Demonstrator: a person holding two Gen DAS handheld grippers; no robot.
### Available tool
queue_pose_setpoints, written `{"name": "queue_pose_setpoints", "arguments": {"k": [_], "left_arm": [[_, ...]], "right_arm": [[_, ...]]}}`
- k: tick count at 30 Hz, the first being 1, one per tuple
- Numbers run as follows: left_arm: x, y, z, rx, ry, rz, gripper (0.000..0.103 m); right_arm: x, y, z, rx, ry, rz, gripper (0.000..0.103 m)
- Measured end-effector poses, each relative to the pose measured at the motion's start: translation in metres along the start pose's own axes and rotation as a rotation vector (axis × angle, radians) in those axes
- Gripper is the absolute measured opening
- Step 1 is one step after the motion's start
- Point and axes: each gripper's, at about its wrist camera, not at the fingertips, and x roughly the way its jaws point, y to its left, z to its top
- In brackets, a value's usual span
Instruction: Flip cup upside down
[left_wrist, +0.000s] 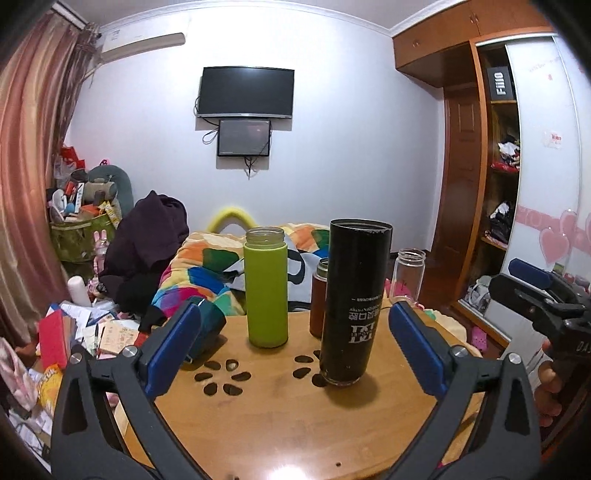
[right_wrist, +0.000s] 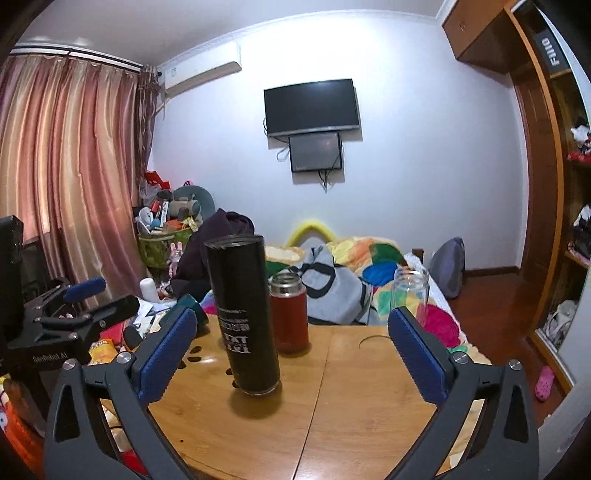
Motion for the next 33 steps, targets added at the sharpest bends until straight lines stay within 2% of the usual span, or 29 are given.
{"name": "queue_pose_setpoints", "arguments": {"k": [2,7,14,33], "left_arm": [[-0.008,0.000,-0.001,-0.017,-0.005,-0.006,0.103],[-0.030,-0.001,-0.004,-0.025,-0.045,0.035,0.103],[-0.057,-0.010,-0.006,-0.007,-0.116,0.080,0.103],[-0.062,-0.017,-0.013,0.008,-0.132,0.067,0.103]], "right_arm": [[-0.006,0.004,0.003,-0.002,-0.010,-0.006,0.103],[-0.020,0.015,0.002,-0.023,-0.022,-0.043,0.103],[-0.034,0.019,0.001,-0.001,-0.049,-0.027,0.103],[-0.046,0.024,0.001,0.004,-0.089,-0.036,0.103]]}}
